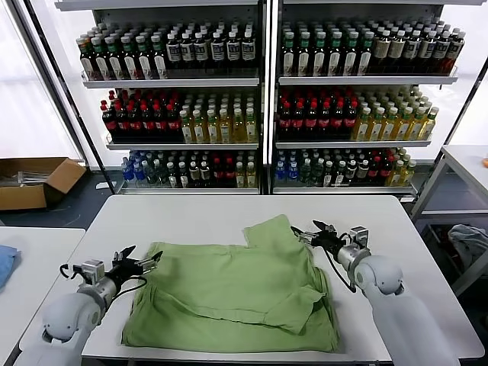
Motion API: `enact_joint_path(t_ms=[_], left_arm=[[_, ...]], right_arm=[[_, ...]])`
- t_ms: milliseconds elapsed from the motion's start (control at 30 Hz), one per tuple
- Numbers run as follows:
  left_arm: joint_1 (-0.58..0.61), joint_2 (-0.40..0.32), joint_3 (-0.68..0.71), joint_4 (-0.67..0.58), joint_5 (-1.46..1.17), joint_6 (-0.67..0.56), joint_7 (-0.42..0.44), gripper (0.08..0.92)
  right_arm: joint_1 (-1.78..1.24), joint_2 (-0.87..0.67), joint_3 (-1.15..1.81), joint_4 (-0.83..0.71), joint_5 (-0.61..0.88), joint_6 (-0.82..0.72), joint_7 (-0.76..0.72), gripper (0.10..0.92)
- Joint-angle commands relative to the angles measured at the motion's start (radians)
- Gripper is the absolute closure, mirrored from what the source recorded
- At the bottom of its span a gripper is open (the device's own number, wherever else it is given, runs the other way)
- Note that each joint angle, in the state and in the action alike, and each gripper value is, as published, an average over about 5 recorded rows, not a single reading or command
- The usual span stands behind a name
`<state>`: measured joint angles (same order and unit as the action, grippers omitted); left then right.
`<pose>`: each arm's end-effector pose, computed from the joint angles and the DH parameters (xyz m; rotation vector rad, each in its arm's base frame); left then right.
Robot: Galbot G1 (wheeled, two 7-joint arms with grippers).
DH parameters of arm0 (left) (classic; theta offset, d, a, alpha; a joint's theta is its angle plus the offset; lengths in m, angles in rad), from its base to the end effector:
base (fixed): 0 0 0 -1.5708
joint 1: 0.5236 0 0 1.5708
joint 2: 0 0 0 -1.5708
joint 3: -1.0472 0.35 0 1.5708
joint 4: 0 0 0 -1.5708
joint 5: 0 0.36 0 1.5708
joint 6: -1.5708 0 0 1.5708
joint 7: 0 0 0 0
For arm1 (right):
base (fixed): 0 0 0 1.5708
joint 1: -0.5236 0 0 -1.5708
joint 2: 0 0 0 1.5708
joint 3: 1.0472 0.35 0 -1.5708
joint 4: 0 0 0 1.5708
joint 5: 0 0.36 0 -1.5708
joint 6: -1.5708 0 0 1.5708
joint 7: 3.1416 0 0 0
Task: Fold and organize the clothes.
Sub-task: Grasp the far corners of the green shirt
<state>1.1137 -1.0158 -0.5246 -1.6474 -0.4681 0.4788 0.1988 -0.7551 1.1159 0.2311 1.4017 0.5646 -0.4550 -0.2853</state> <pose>0.3400 0.1702 -0.2971 -0.2882 -2.6407 -0.0617 0.4446 -0.0885 -0.2984 0.6422 -2.6179 -0.1084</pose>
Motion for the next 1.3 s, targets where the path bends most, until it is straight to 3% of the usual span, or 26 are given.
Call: enact_joint_path(t_ms=[33,400,600,1133,1300], left_arm=[[-0.138,0.012,0.083,0.162,-0.022,0.0,0.004,0.177],[-0.121,-0.004,0.114,0.167,-0.064,0.015,0.013,0.177],[-0.118,-0.017,0.127,0.161,-0.072,0.03,0.016,0.213],[-0.104,-0.013,0.108,0.139,-0.071,0.029,0.028,0.682],[-0.1,-0.004,0.099,0.097,-0.074,0.031,0.014,0.827]], right_arm=[[0.102,0.013,-0.1,-0.135,-0.008,-0.009,-0.01,0.203],[0.11,0.04,-0.152,-0.15,-0.023,-0.007,0.044,0.218],[0.106,0.043,-0.157,-0.15,-0.006,-0.015,0.056,0.367],[0.063,0.037,-0.127,-0.041,0.054,-0.019,0.078,0.817],[0.046,0.037,-0.095,0.011,0.097,-0.024,0.095,0.913]])
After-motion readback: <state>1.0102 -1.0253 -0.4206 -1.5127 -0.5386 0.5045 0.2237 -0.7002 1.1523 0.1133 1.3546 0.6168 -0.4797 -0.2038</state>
